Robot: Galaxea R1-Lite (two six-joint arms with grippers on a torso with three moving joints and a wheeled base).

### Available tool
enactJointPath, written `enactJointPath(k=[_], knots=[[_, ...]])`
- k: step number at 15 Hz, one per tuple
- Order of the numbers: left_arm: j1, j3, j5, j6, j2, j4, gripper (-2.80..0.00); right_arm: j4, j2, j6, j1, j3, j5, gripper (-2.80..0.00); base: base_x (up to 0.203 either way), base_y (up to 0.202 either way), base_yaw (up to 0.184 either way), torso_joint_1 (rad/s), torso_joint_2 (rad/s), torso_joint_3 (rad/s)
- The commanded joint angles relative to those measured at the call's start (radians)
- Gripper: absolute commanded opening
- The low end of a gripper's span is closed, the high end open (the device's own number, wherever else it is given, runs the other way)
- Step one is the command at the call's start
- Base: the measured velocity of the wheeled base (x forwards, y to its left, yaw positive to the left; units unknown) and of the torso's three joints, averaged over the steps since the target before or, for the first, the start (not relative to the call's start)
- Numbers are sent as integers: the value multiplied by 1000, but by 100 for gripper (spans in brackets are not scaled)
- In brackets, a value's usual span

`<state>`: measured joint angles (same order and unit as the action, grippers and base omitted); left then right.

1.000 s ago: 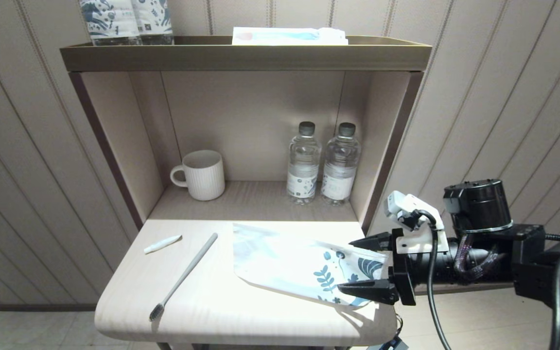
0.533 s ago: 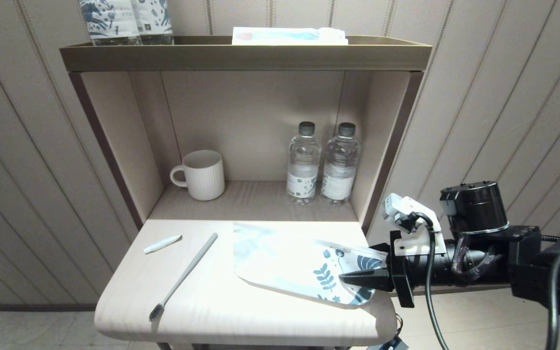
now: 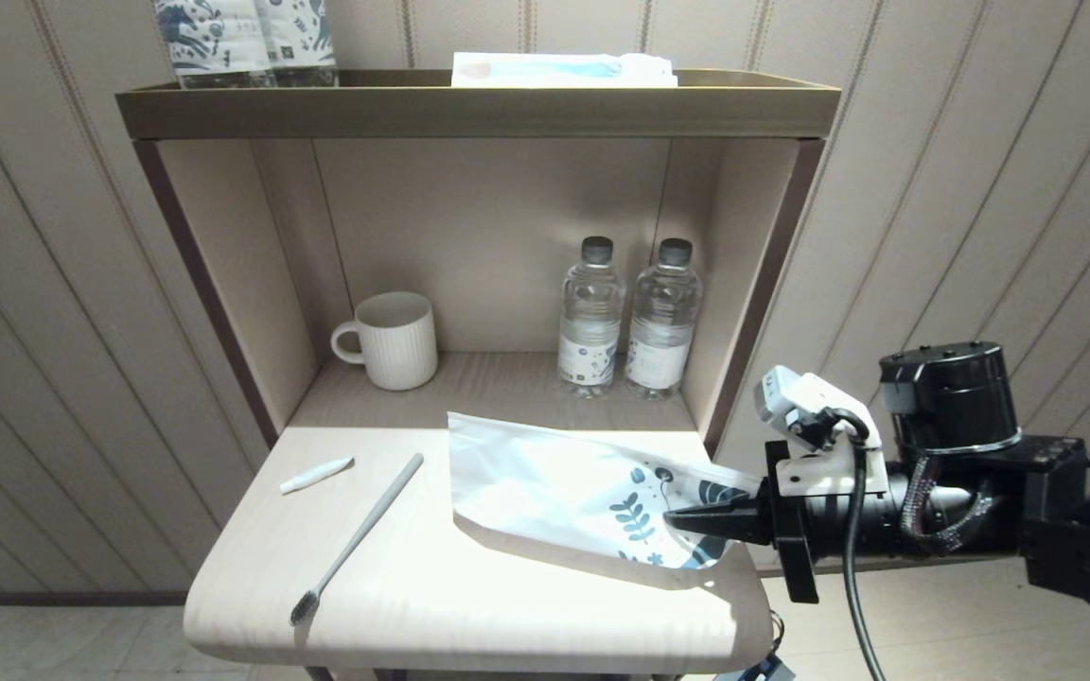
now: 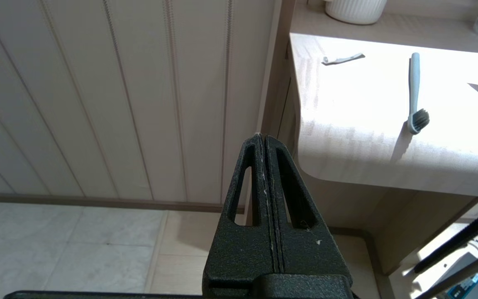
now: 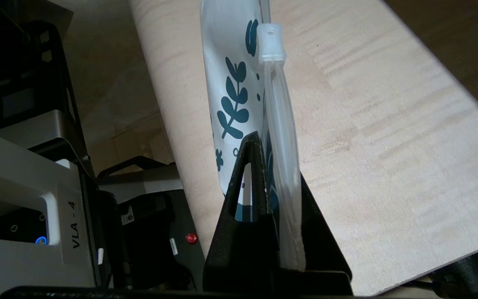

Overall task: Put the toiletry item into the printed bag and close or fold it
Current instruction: Pick up the storage bag, then open the storage bag

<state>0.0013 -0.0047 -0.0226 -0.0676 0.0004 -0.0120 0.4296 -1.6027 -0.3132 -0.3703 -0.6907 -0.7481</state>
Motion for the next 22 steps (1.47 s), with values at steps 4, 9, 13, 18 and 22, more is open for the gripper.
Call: enactJointPath(k=[4, 9, 13, 18, 22], knots=[[0, 0, 0, 0, 0, 0, -280, -64, 189, 2, -1, -36, -4, -280, 0, 0, 0, 0, 0, 0], [0, 0, 0, 6, 0, 0, -280, -179, 341, 1, -38, -71, -4, -280, 0, 0, 0, 0, 0, 0], [0, 0, 0, -6, 0, 0, -280, -192, 345, 0, -38, -75, -2, -280, 0, 0, 0, 0, 0, 0], [0, -9, -11, 43, 0, -25, -280, -192, 308, 2, -39, -72, -2, -280, 0, 0, 0, 0, 0, 0], [-1, -296, 21, 86, 146, -95, -280, -194, 278, 3, -115, -73, 29, -280, 0, 0, 0, 0, 0, 0]])
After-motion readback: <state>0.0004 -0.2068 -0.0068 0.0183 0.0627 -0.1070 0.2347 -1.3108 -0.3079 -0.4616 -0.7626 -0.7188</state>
